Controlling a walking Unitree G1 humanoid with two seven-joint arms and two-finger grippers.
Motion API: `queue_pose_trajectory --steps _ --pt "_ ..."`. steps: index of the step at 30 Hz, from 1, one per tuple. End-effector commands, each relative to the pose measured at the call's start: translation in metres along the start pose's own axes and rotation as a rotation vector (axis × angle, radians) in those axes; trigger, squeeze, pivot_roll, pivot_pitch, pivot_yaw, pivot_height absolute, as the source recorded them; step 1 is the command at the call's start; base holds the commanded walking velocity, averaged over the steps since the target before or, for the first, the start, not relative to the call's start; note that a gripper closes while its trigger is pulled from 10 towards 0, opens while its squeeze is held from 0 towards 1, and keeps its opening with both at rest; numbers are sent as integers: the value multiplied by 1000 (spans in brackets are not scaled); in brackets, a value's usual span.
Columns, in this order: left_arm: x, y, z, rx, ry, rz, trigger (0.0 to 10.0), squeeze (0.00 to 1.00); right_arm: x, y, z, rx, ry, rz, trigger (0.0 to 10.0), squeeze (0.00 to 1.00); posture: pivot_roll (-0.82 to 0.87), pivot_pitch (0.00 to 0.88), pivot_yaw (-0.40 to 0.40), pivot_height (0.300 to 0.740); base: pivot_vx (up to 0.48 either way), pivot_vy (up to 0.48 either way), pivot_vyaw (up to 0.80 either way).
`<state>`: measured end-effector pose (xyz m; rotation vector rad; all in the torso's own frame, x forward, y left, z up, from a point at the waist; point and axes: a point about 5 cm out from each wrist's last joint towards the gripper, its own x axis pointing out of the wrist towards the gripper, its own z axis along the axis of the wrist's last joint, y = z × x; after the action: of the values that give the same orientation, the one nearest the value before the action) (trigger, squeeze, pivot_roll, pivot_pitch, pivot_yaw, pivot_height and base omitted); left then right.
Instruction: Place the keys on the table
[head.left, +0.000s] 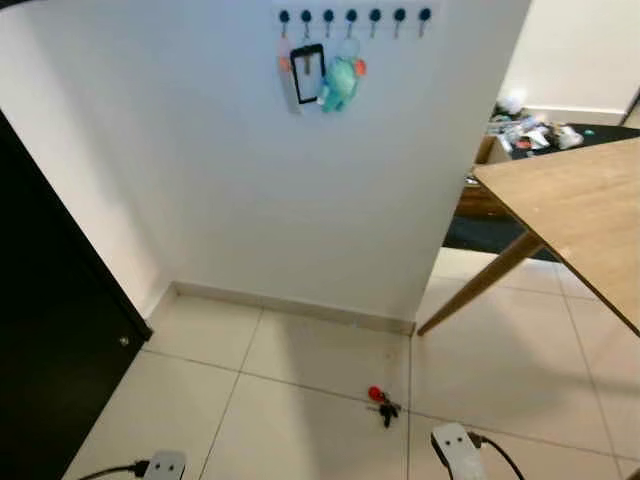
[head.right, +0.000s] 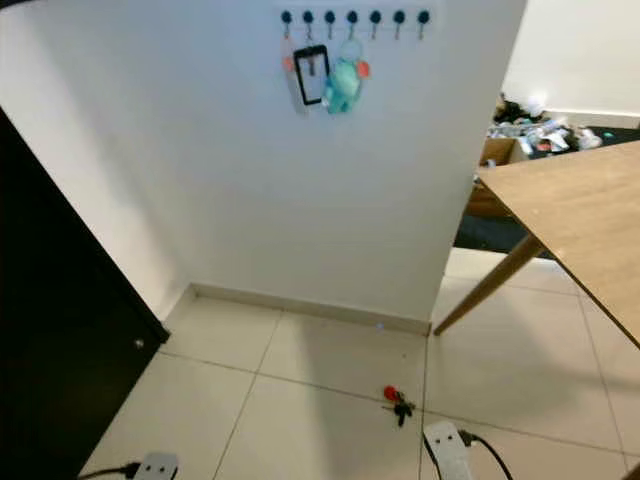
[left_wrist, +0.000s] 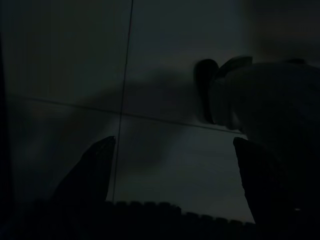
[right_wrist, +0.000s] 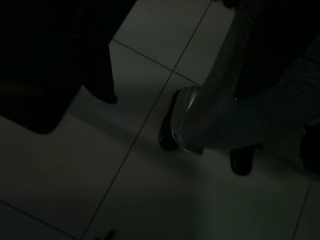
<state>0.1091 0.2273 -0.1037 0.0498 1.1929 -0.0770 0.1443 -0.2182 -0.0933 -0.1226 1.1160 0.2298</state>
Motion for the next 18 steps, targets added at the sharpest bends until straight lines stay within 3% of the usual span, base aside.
queue_pose_trajectory --steps 1,3,12,18 --pt "0 2 2 20 -6 -2 10000 0 1 8 -7 3 27 26 10000 0 -70 32 63 740 0 0 0" --pt "0 1 2 21 -6 -3 10000 0 1 8 -7 2 28 26 10000 0 -70 32 63 740 0 0 0" --pt "0 0 1 29 11 -5 10000 0 2 10 -7 1 31 28 10000 0 -67 23 61 740 0 -436 0" --pt "0 2 1 27 17 6 10000 0 2 11 -9 -10 42 30 10000 0 -64 16 62 740 0 0 0"
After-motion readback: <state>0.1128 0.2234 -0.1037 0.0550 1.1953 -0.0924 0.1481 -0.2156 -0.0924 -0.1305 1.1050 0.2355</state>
